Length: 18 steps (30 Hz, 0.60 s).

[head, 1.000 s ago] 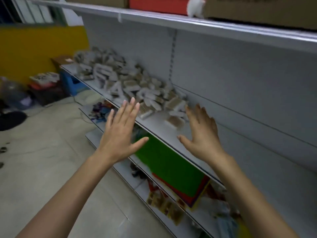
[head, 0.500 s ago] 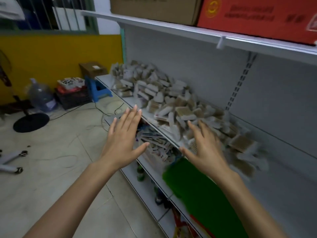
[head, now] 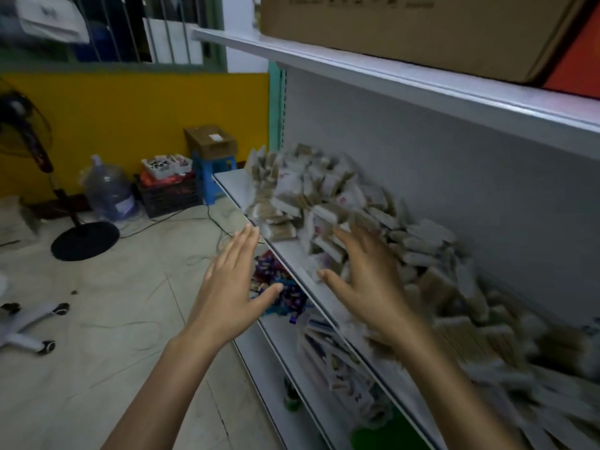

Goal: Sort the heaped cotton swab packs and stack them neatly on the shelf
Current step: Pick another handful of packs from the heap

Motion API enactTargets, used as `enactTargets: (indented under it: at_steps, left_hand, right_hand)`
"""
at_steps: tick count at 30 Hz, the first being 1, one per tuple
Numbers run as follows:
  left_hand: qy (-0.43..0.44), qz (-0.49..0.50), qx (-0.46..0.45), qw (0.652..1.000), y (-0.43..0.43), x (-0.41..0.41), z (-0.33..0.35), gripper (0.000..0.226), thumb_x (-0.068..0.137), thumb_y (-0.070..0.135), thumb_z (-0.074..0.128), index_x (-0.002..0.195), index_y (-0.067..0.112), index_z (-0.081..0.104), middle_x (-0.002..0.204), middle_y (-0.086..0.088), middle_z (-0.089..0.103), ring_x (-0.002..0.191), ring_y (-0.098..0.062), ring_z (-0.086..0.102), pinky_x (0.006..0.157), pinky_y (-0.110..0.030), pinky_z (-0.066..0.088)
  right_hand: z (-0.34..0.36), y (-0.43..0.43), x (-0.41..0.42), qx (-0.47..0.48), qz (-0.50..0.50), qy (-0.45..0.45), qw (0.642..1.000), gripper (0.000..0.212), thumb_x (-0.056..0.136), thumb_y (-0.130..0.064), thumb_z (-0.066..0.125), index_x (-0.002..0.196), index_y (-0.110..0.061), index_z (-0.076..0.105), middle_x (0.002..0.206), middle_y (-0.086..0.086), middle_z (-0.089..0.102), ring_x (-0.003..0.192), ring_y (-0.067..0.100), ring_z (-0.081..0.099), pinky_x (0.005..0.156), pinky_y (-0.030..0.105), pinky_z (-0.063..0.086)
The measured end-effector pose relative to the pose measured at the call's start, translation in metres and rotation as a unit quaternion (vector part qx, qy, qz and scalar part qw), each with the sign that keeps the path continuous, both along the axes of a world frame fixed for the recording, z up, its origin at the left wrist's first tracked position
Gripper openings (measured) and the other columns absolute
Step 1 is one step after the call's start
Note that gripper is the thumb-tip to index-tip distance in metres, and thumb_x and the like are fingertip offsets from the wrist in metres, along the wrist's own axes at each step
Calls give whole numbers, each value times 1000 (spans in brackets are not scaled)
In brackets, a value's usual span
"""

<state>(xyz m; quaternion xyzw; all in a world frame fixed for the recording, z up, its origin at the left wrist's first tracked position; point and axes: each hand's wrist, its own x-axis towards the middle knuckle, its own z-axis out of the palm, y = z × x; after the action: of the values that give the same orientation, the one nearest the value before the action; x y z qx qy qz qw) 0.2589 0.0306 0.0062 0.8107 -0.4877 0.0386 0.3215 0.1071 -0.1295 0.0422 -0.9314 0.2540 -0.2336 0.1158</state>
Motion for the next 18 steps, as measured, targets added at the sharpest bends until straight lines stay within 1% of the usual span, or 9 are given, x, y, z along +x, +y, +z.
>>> enactTargets:
  at_steps: [2,5,7,9,10,11,13,16,18]
  left_hand:
    - [11,-4,-4,1000,-18,21,-3,89,89,56,55,153,30,-1,154,20,-11,141,4,-9,116,-30,6]
    - [26,-33,-13,999,-49,52,-10,89,88,54,57,151,34,-3,156,20,-9,143,1,-6,117,-32,8]
    - [40,-60,-19,997,-69,77,-16,89,87,54,59,149,35,-2,155,20,-7,145,-1,-3,119,-34,10]
    - [41,-90,-27,995,-90,109,-19,87,87,55,58,151,31,4,156,17,0,146,-6,3,120,-35,12]
    - [44,-106,-28,993,-101,125,-20,86,85,57,55,151,29,7,157,13,5,146,-8,7,119,-35,14]
    - [50,-130,-26,990,-116,149,-22,85,83,57,52,151,29,9,158,8,12,146,-11,11,119,-35,16]
    - [47,-164,-24,985,-133,172,-20,84,80,53,53,150,26,14,157,-1,23,144,-16,20,118,-37,21]
    - [32,-247,-18,968,-165,218,-25,81,82,52,54,149,15,28,151,-8,36,138,-22,34,114,-40,29]
    - [36,-298,-9,954,-182,242,-29,77,85,54,52,148,14,32,149,-8,40,135,-22,38,112,-38,31]
  right_hand:
    - [-4,-12,18,3,12,1,1000,58,81,-48,56,128,-14,52,124,7,55,114,26,52,92,40,46]
    - [-10,-30,48,35,1,-20,999,45,82,-41,63,117,-13,57,107,4,62,98,21,59,81,36,49]
    - [-15,-41,70,46,-8,-34,998,44,83,-33,66,120,-12,57,110,5,64,100,21,59,84,37,50]
    - [-17,-55,99,63,-33,-35,997,49,87,-32,64,132,-19,51,122,0,61,110,16,57,89,28,46]
    - [-17,-63,116,79,-49,-38,995,48,89,-32,62,134,-21,50,123,-3,60,111,14,56,88,24,44]
    - [-17,-75,139,91,-76,-44,992,46,90,-34,61,133,-22,50,121,-3,61,109,15,57,85,23,44]
    - [-15,-91,167,72,-110,-43,990,45,91,-40,57,131,-20,50,116,1,64,104,20,60,83,31,49]
    - [-16,-121,213,77,-207,3,975,51,90,-44,57,132,-15,47,125,7,59,113,28,55,95,44,44]
    - [-24,-131,230,95,-253,60,961,41,92,-44,54,118,-13,56,116,8,63,107,30,58,93,47,43]
